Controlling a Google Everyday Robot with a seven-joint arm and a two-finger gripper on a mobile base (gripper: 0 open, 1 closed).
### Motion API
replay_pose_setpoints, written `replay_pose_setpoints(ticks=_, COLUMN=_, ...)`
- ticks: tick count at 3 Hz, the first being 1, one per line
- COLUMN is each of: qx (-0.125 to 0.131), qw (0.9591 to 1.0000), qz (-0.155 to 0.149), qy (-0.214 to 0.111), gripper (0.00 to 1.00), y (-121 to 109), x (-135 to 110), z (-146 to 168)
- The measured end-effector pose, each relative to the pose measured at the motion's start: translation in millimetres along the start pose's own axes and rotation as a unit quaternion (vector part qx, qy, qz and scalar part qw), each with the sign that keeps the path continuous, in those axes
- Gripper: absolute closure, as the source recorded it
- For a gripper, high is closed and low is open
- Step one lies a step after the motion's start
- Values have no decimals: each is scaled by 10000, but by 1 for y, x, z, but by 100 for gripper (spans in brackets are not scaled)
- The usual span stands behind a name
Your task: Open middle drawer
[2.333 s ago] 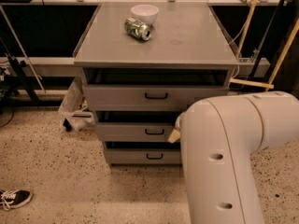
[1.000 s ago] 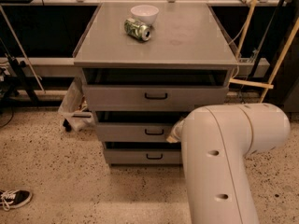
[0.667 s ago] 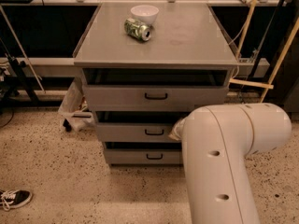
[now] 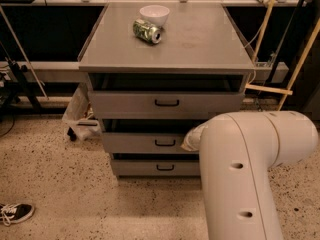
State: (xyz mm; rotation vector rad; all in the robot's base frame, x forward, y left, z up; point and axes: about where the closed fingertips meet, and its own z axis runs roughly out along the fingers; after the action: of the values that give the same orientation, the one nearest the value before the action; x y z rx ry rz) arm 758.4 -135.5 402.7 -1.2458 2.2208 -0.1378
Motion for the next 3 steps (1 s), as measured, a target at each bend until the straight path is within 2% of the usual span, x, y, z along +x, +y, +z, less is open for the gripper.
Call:
replay_pose_setpoints(ticks=1, qx=-23, qw=10000, qz=27, qy=-15, gripper=100, y=5, x=4, z=-3)
replay_pose_setpoints(ticks=2, qx=40, qw=9998, qz=-182, qy=-65, gripper=100, y=6, x=-7, z=-12)
replay_pose_setpoints(ticks=3, qx=43, qw=9998, qz=-185, qy=-69, gripper=100, y=5, x=-8, z=-14)
